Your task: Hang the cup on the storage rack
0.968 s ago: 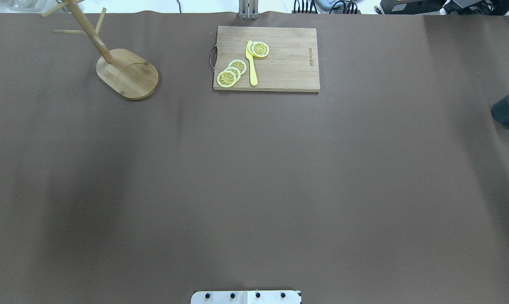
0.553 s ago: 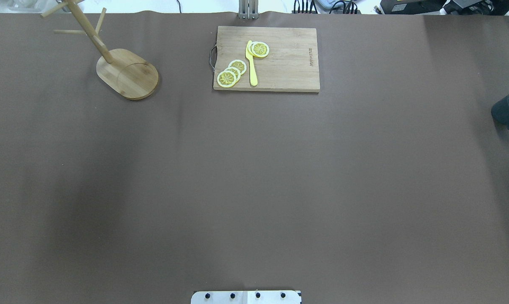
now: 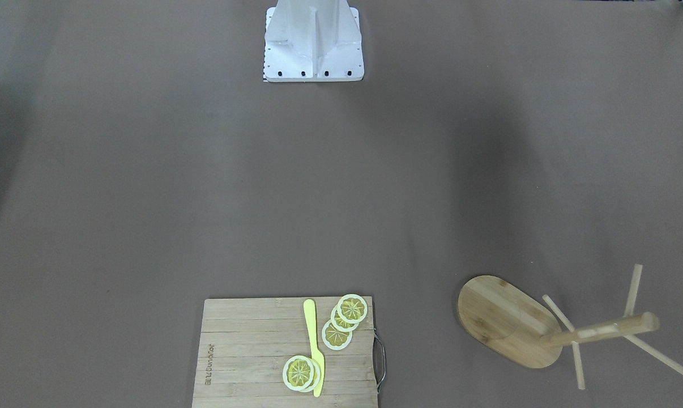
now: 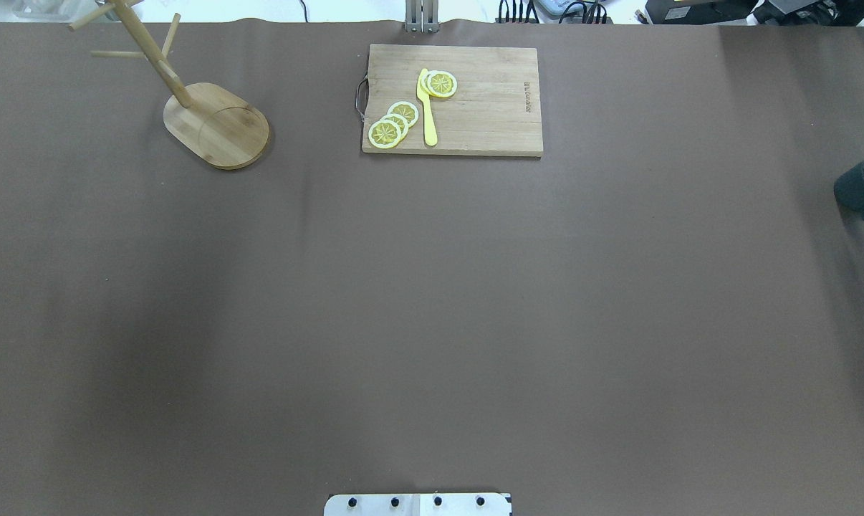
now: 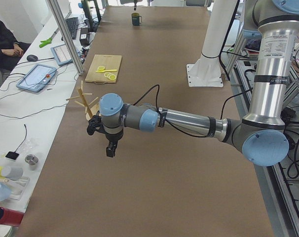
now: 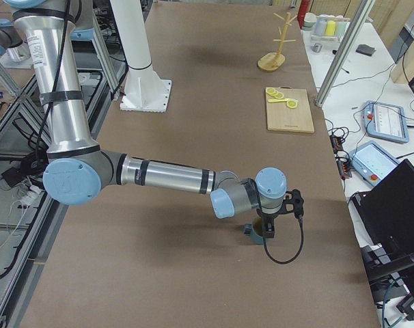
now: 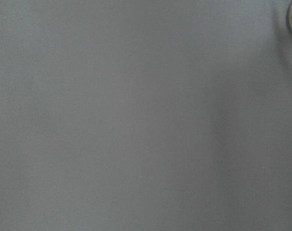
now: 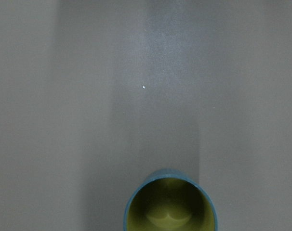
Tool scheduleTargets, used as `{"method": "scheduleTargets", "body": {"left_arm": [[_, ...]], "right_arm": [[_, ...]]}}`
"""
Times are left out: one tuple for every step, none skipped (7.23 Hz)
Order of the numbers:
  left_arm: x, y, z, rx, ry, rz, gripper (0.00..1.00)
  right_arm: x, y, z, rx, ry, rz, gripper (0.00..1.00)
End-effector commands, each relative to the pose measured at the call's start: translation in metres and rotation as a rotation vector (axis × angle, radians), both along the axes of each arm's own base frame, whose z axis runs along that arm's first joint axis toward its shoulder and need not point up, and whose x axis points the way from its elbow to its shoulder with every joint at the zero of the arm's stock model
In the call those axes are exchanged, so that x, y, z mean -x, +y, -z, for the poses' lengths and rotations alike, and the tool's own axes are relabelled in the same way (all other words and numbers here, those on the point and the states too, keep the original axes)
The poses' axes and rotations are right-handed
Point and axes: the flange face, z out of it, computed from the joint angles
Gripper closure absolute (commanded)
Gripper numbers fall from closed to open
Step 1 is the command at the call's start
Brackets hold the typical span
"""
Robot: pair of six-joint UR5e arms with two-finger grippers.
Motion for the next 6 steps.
{"method": "scheduleTargets", "body": {"left_arm": [[0.000, 0.001, -0.001, 0.005, 0.000, 0.001, 0.01], [-0.001, -0.001, 0.001, 0.023, 0.005, 0.025, 0.01], [-0.001, -0.002, 0.004, 0.027, 0.008, 0.031, 0.01], [-0.002, -0.004, 0.005, 0.026, 0.008, 0.031, 0.01], [-0.001, -0.003, 0.007, 0.026, 0.009, 0.036, 0.01], [-0.001, -0.003, 0.009, 0.039, 0.013, 0.053, 0.01]], "right_arm": [[0.010, -0.025, 0.011, 0.042, -0.012, -0.034, 0.00], [0.019, -0.029, 0.001, 0.069, -0.011, -0.027, 0.00], [0.017, -0.025, -0.004, 0.073, -0.009, -0.026, 0.00], [0.017, -0.020, -0.010, 0.080, -0.008, -0.024, 0.00], [0.016, -0.010, -0.021, 0.096, -0.005, -0.022, 0.00], [0.015, -0.004, -0.028, 0.108, -0.004, -0.022, 0.00]]}}
